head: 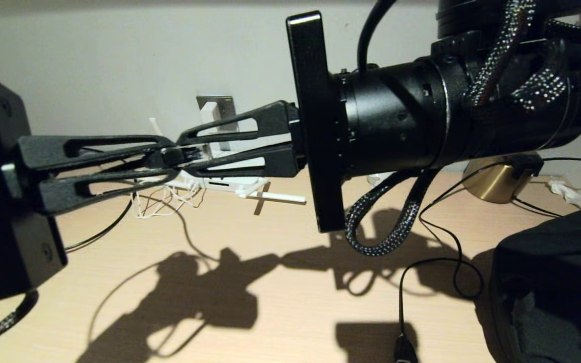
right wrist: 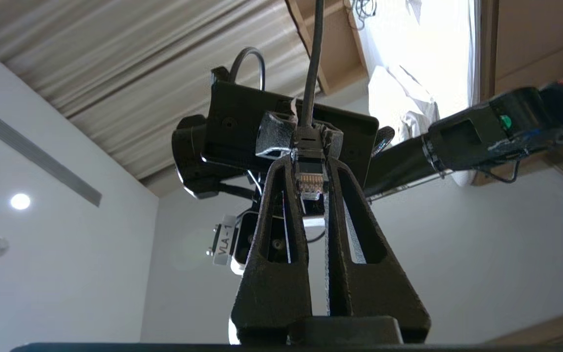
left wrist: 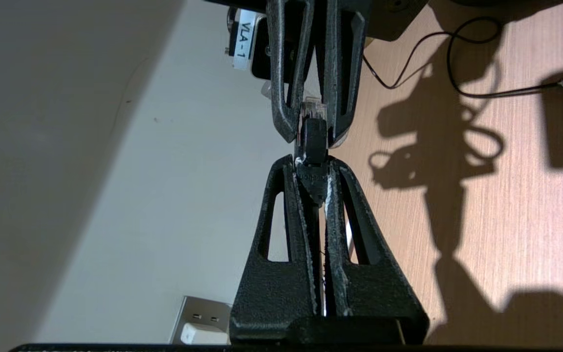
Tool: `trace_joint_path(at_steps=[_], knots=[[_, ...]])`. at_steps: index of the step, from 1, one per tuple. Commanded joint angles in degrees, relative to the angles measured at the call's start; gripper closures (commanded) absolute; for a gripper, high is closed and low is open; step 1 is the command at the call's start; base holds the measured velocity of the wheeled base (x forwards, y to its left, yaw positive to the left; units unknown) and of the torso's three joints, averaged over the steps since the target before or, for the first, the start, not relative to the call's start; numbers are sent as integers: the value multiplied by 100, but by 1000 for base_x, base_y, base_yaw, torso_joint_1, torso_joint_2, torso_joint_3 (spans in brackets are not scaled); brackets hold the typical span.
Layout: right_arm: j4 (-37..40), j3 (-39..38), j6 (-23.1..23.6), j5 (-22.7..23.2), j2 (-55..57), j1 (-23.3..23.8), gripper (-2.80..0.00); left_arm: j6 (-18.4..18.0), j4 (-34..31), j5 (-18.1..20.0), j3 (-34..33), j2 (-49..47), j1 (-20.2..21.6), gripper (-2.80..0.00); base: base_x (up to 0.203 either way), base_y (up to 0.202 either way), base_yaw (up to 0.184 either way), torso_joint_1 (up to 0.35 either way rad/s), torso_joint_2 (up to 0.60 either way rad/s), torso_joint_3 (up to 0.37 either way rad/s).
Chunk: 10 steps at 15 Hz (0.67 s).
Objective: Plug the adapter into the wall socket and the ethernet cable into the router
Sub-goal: Hand it to the other hand
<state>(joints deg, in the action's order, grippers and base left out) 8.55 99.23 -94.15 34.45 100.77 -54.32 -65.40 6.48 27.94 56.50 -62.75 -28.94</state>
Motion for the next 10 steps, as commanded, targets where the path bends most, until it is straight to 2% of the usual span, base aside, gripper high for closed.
trace_joint_path(at_steps=[1, 10], knots=[[15, 8, -51, 18, 13, 0, 0, -34, 11, 10, -77, 122, 2, 0, 0, 0, 0, 0, 0, 0], [15, 35, -42, 18, 19, 0, 0, -34, -15, 10, -77, 123, 2, 0, 0, 0, 0, 0, 0, 0]])
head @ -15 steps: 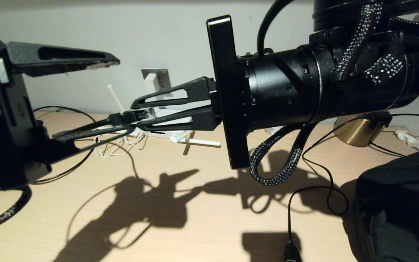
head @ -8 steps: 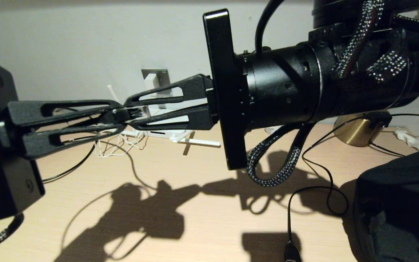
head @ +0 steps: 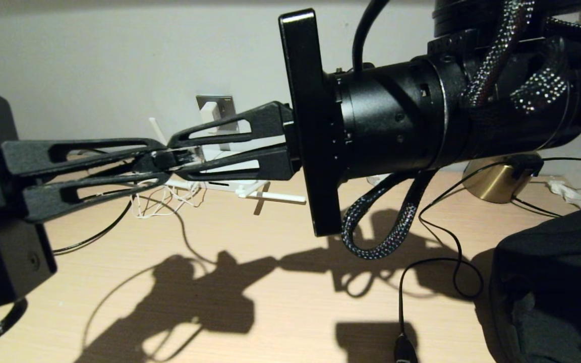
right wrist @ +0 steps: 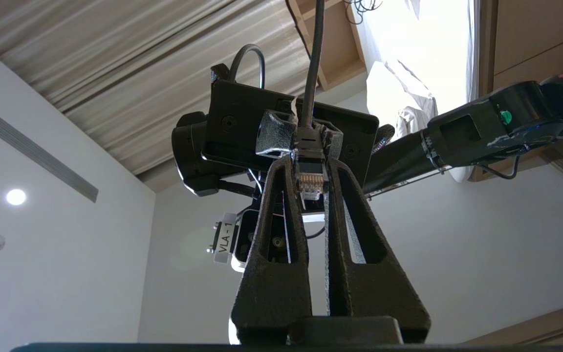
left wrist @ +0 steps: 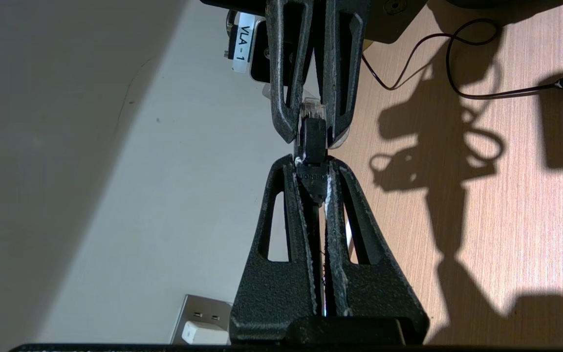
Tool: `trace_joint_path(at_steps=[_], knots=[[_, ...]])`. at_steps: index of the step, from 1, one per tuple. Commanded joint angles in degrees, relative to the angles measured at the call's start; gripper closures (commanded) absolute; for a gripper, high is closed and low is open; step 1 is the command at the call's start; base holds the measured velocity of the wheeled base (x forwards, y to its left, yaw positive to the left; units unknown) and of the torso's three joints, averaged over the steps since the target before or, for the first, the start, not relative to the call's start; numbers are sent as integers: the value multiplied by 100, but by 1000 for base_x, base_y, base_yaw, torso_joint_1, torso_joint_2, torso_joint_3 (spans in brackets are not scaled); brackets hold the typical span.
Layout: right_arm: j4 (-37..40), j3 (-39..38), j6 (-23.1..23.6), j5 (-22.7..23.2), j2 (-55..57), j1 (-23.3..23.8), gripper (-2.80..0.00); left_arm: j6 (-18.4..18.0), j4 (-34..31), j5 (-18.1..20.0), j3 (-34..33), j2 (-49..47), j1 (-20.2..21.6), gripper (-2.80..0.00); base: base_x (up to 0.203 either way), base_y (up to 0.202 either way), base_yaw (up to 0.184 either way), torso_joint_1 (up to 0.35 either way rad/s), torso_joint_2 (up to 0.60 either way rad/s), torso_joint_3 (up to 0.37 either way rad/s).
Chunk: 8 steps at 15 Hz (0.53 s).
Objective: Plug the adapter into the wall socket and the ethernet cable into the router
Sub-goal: Hand it to the other hand
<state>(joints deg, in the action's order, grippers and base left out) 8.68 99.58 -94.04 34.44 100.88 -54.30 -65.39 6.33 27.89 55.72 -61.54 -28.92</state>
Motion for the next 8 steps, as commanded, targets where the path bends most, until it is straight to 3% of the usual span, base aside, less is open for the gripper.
trace_joint_path(at_steps=[1, 8], knots=[[2, 0, -53, 19, 20, -2, 0, -36, 0, 15, 0, 1, -9, 0, 0, 0, 0, 0, 0, 0], [2, 8, -53, 35, 28, -2, 0, -36, -17, 15, -88, 72, -62, 0, 0, 0, 0, 0, 0, 0]])
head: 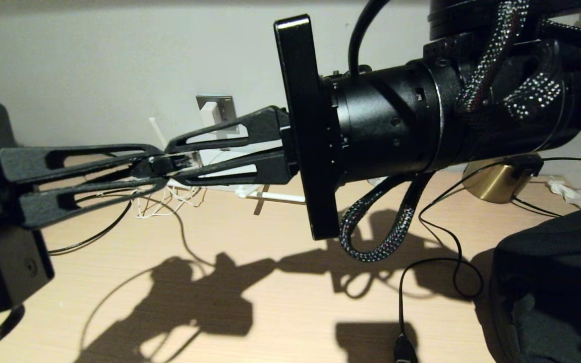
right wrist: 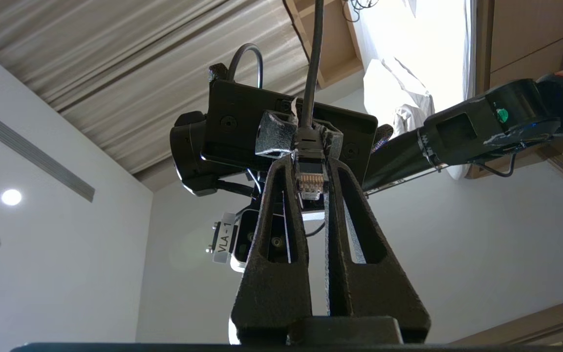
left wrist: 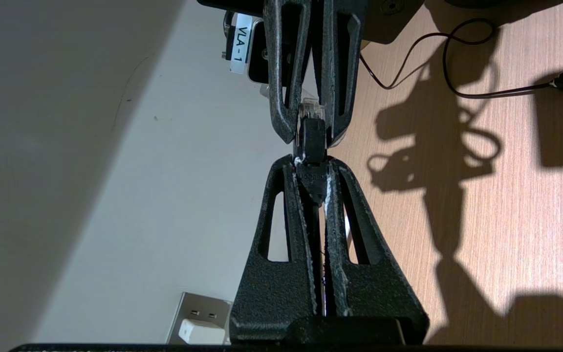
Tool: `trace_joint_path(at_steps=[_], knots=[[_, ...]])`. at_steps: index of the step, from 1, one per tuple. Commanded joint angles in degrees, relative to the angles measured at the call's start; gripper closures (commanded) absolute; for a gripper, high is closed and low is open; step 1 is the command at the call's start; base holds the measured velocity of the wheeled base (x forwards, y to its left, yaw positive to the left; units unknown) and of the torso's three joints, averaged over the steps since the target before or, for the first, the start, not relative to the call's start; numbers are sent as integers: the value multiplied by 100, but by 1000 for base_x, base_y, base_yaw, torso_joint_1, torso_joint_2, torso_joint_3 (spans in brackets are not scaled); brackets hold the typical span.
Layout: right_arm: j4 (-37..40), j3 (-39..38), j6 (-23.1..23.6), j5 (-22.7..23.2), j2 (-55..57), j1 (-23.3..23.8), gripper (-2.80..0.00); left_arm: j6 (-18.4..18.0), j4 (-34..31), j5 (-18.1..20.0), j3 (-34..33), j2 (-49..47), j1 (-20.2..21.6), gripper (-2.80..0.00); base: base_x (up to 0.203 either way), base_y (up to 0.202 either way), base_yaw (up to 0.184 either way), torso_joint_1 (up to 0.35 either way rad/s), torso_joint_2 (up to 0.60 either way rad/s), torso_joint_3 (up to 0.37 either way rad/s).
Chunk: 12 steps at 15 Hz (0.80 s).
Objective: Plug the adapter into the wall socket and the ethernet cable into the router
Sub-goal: Hand it to the other hand
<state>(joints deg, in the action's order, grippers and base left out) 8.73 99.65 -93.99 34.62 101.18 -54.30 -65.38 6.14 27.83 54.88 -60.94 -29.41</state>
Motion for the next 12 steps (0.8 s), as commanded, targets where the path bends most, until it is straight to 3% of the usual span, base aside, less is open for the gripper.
trace_joint_path(at_steps=[1, 8, 9, 10, 12], knots=[[-3, 2, -58, 18, -2, -2, 0, -36, 10, 21, -4, 12, -50, 0, 0, 0, 0, 0, 0, 0], [-3, 11, -50, 19, -2, -2, 0, -36, -8, 3, -83, 82, -83, 0, 0, 0, 0, 0, 0, 0], [-3, 11, -49, 26, -2, -10, 0, -36, -8, 3, -83, 82, -83, -117, 0, 0, 0, 0, 0, 0], [-3, 11, -58, 27, -2, -11, 0, -31, -3, 9, -83, 76, -83, -280, 0, 0, 0, 0, 0, 0], [-3, 11, -58, 43, -18, -11, 0, -30, 42, 23, -92, 72, -90, -280, 0, 0, 0, 0, 0, 0]])
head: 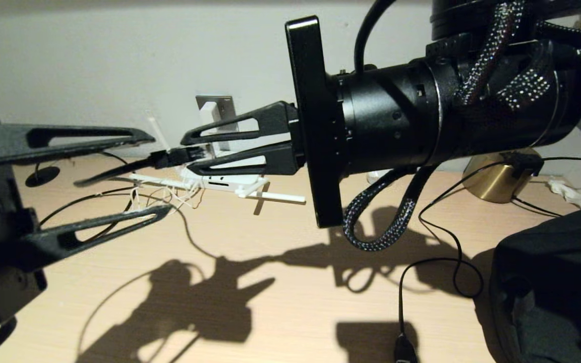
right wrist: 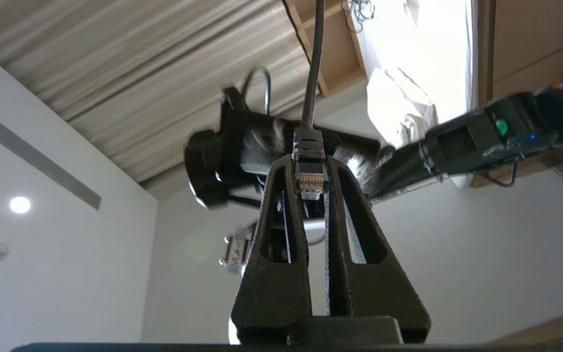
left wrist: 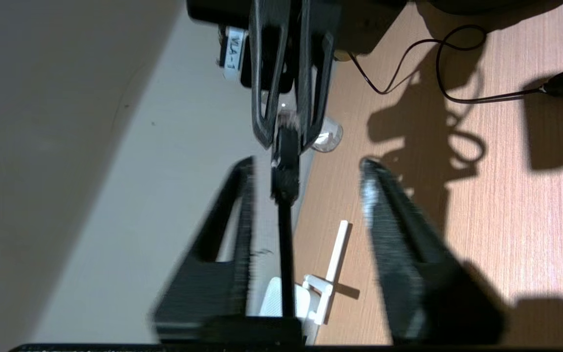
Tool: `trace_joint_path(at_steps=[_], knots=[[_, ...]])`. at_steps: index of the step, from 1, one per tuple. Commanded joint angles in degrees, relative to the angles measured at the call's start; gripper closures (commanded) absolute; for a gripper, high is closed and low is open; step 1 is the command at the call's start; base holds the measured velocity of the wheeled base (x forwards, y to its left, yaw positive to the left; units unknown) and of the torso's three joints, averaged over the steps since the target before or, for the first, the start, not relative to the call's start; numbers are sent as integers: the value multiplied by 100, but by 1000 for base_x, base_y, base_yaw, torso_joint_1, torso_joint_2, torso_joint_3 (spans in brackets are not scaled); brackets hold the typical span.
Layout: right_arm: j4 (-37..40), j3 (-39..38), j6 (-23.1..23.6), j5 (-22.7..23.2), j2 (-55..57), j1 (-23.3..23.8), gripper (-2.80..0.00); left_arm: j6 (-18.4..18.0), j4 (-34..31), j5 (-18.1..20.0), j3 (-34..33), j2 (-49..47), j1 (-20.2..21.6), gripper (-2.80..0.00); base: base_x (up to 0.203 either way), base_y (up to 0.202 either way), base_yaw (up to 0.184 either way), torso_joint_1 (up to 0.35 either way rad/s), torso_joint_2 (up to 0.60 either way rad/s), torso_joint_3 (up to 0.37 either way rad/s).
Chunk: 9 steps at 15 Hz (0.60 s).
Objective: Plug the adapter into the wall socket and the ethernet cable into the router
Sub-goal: Hand it to the other hand
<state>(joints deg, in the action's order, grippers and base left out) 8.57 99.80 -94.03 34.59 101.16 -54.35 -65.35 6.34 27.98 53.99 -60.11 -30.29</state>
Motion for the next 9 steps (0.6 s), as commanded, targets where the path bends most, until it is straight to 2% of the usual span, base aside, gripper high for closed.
trace_joint_path(at_steps=[1, 4, 8, 9], knots=[[21, -14, -65, 120, -20, -6, 0, -39, 29, 15, -3, 13, -6, -280, 0, 0, 0, 0, 0, 0], [22, -5, -298, 485, -57, -6, 0, -39, 43, 15, -3, 136, -38, -280, 0, 0, 0, 0, 0, 0], [16, -14, -317, 1350, -190, -6, 0, 88, 60, 24, 15, 267, -161, -280, 0, 0, 0, 0, 0, 0], [13, -14, -317, 1440, -202, -11, 0, 98, 60, 21, 20, 323, -161, -280, 0, 0, 0, 0, 0, 0]])
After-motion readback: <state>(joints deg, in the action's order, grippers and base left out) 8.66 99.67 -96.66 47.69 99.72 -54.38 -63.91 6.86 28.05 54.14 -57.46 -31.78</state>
